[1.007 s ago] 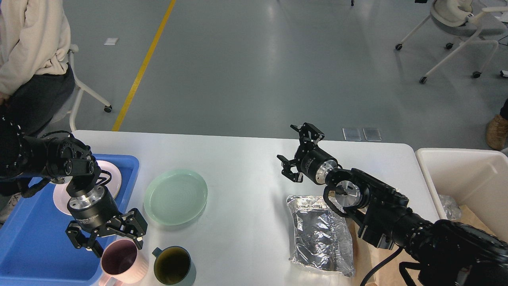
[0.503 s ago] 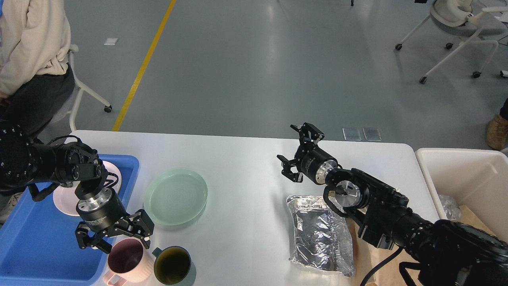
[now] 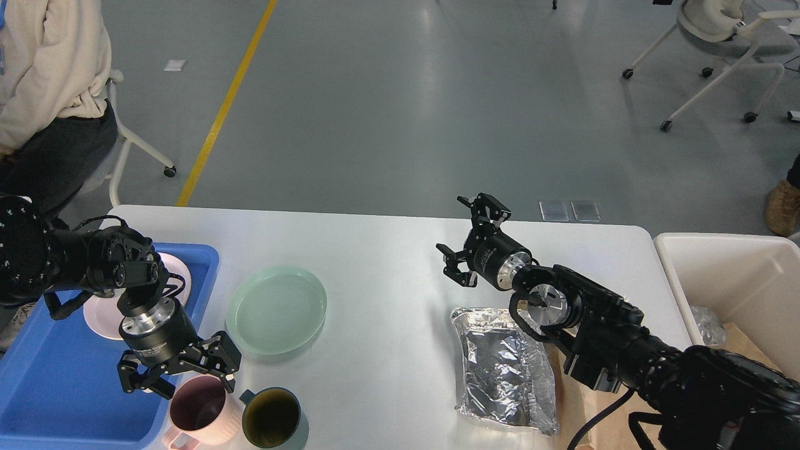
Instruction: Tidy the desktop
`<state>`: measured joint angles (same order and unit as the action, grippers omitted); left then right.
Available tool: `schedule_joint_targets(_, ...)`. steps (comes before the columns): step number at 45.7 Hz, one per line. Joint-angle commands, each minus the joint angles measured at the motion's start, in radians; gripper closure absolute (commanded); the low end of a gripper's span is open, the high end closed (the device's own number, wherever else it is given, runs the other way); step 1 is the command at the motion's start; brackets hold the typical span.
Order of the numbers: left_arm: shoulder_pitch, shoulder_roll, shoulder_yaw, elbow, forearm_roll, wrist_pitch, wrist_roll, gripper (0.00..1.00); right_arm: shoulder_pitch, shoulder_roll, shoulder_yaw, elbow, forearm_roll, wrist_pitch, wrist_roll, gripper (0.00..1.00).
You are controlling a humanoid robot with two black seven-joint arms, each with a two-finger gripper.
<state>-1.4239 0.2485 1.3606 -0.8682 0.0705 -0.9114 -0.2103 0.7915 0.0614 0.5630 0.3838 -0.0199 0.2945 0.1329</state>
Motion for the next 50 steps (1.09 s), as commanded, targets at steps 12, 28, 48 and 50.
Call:
schedule_joint_targets(12,-0.010,0.000,0.002,0.000,0.000,0.032,0.000,0.05,0.000,0.000,0.000,0.000,0.000,0.000,-0.001,0.00)
schedule_joint_targets(28,0.003,0.000,0.003,0.000,0.002,0.080,-0.001,0.07,0.000,0.000,0.000,0.000,0.000,0.000,-0.001,0.00)
schedule_joint_targets(48,-0.001,0.000,0.002,0.000,0.003,0.068,-0.001,0.21,0.000,0.000,0.000,0.001,0.000,0.000,0.001,0.00)
schedule_joint_targets(50,-0.001,0.000,0.002,0.000,0.005,0.063,-0.001,0.24,0.000,0.000,0.000,0.000,0.000,0.000,0.001,0.00)
